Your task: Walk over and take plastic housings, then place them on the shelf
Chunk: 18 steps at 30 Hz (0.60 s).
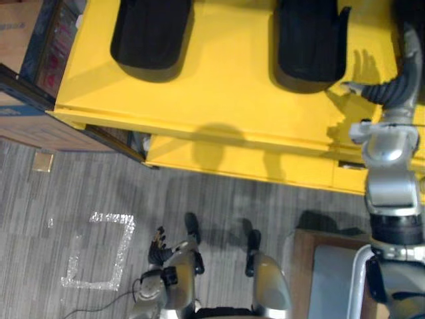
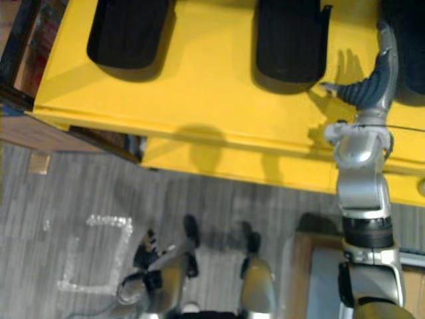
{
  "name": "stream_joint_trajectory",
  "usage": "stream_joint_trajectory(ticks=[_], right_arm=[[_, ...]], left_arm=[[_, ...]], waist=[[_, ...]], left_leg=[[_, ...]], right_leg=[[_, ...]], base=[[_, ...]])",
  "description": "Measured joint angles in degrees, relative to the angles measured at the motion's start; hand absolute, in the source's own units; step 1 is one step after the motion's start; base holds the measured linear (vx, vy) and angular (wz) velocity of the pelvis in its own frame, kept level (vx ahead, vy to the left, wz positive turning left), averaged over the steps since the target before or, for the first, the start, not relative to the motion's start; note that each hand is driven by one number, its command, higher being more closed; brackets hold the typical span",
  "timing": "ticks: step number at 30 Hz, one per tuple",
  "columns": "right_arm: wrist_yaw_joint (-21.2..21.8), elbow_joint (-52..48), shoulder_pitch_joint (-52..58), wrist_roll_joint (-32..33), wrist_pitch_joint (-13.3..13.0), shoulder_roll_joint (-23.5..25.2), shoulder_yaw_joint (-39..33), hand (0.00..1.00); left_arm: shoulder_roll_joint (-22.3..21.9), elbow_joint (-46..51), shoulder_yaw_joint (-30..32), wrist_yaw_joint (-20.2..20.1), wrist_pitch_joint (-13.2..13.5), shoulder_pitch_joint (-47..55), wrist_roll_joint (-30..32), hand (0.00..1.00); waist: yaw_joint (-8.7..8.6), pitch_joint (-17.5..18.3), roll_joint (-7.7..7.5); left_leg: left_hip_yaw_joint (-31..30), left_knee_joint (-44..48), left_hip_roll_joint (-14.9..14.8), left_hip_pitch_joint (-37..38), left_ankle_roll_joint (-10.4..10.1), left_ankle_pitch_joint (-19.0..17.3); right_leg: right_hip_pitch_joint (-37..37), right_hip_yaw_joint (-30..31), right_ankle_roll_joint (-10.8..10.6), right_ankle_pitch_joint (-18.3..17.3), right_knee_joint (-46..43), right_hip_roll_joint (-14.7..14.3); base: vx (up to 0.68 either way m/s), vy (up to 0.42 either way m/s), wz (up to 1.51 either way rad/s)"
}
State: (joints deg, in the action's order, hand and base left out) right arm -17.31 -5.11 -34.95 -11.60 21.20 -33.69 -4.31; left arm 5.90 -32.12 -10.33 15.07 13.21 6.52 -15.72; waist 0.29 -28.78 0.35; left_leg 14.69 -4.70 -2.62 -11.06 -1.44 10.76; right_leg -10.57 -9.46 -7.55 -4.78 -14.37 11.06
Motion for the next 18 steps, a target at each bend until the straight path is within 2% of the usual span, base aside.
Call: stream_joint_trajectory(ticks=[10,15,18], right_arm=[[3.7,0.1,0.1,3.1,-0.2,0.7,1.0,0.00],[4.2,0.0,0.7,3.2,-0.4,0.7,1.0,0.00],[5.1,-0.2,1.0,4.2,-0.8,0.8,1.0,0.00]], left_arm=[[-0.1,0.0,0.0,-0.1,0.0,0.0,0.5,0.00],[-0.1,0.1,0.1,-0.1,-0.1,0.0,0.5,0.00],[-0.1,0.3,0.1,-0.1,-0.9,0.0,0.5,0.00]], waist=[[0.04,0.0,0.08],[0.05,0.0,0.08],[0.02,0.0,0.08]], left_leg=[[0.0,0.0,0.1,-0.1,-0.1,-0.1],[0.0,0.0,0.1,-0.1,0.1,0.1],[0.0,0.0,0.1,-0.1,0.1,0.1]], right_leg=[[-0.5,0.1,0.0,-0.5,-1.0,0.2],[-0.4,0.1,0.1,-0.5,-1.0,0.2],[-0.4,0.1,0.1,-0.5,-0.9,0.2]], base=[[0.01,-0.007,0.00],[0.02,-0.015,0.00],[0.01,-0.008,0.00]])
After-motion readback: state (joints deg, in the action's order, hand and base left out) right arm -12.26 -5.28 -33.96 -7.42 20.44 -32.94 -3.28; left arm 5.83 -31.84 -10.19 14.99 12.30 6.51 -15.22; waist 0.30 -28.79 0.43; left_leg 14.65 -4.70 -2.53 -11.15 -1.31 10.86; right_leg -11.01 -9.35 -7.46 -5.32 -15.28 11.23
